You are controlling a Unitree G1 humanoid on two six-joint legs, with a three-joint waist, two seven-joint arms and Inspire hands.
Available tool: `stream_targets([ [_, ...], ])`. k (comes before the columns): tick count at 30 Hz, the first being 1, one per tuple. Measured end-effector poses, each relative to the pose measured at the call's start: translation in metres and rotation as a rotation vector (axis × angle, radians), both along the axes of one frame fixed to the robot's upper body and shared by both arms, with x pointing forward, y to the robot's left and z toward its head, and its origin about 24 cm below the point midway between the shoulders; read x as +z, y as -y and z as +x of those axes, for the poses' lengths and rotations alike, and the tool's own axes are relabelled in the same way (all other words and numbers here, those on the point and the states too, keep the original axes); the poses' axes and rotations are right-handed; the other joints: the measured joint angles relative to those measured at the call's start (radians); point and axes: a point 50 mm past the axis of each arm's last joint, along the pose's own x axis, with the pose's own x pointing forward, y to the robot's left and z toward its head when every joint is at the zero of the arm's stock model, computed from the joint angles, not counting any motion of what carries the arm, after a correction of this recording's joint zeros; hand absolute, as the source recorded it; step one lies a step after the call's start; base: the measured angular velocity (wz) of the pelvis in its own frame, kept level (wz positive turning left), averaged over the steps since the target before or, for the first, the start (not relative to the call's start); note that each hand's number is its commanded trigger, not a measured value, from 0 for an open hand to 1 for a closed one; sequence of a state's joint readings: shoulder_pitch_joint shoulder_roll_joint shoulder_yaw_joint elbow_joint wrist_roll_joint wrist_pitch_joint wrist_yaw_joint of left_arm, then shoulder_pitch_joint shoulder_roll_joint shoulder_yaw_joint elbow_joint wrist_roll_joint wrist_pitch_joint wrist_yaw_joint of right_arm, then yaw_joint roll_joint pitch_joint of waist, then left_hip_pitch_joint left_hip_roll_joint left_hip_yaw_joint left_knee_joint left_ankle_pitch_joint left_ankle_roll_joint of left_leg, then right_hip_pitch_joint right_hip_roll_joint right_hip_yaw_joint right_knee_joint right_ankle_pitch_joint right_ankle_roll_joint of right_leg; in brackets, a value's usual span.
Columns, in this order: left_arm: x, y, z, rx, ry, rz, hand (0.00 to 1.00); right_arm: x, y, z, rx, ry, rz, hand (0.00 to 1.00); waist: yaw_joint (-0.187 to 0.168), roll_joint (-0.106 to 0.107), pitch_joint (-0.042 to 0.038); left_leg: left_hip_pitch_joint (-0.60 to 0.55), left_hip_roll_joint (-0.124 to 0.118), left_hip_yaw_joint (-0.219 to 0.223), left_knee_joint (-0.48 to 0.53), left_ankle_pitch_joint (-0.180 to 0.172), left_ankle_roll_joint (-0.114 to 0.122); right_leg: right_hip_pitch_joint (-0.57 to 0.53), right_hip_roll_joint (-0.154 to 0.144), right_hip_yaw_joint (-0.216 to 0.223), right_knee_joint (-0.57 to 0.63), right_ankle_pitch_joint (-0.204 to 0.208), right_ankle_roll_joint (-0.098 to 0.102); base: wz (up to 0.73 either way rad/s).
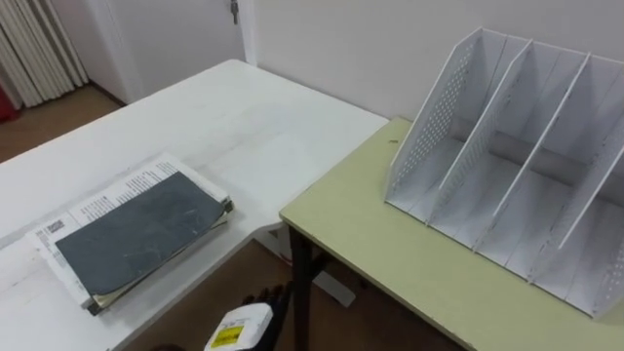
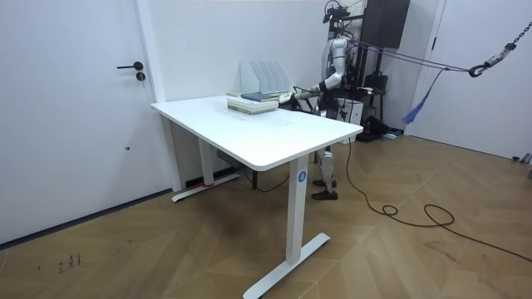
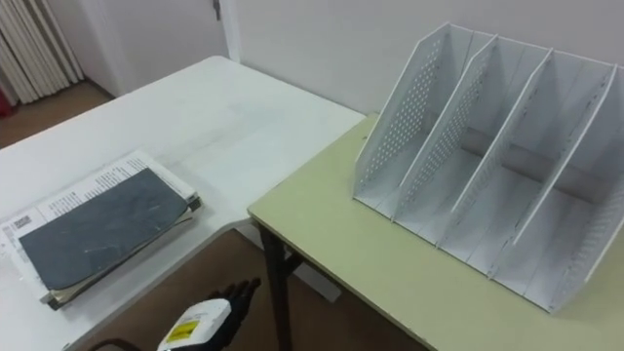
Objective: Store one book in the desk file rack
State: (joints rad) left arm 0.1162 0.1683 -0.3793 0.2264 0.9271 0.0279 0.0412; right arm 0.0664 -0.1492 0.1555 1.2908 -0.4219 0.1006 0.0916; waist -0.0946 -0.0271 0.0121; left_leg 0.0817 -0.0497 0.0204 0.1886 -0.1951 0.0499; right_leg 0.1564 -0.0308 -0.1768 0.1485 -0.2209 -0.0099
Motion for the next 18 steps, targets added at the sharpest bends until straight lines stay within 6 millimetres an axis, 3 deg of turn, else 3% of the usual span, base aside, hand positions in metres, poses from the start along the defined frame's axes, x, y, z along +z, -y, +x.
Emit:
stream_targets([
  [5, 0.035, 0.001, 0.011, -0.025, 0.202, 0.004, 0.0, 0.0, 0.004, -0.004, -0.033, -0.015, -0.009, 0.0, -0.007, -0.001, -0.0016, -0.002, 0.0, -0.004, 0.0, 0.0, 0.0, 0.0, 0.0, -0.004, 0.001, 0.0, 0.0, 0.03],
  [8, 0.052, -0.002, 0.015, 0.006, 0.305, -0.018, 0.0, 0.0, 0.004, -0.01, -0.057, -0.033, -0.013, 0.0, -0.003, 0.003, -0.0129, 0.0, 0.0, -0.001, 0.0, 0.0, 0.0, 0.002, 0.0, -0.004, 0.002, 0.0, 0.0, 0.0],
  [11, 0.063, -0.006, 0.018, 0.041, 0.383, -0.031, 0.0, 0.0, 0.004, -0.013, -0.066, -0.035, -0.026, 0.0, 0.005, 0.008, -0.0167, 0.001, 0.002, -0.004, 0.001, 0.0, 0.0, 0.002, 0.001, -0.003, 0.002, 0.001, -0.001, 0.0],
  [18, 0.08, -0.018, 0.022, 0.112, 0.528, -0.021, 0.0, 0.0, 0.006, -0.02, -0.069, -0.061, -0.031, 0.0, 0.04, 0.018, -0.0142, 0.001, 0.003, -0.006, 0.002, 0.0, 0.0, 0.002, 0.002, -0.003, 0.003, 0.002, -0.003, 0.0],
])
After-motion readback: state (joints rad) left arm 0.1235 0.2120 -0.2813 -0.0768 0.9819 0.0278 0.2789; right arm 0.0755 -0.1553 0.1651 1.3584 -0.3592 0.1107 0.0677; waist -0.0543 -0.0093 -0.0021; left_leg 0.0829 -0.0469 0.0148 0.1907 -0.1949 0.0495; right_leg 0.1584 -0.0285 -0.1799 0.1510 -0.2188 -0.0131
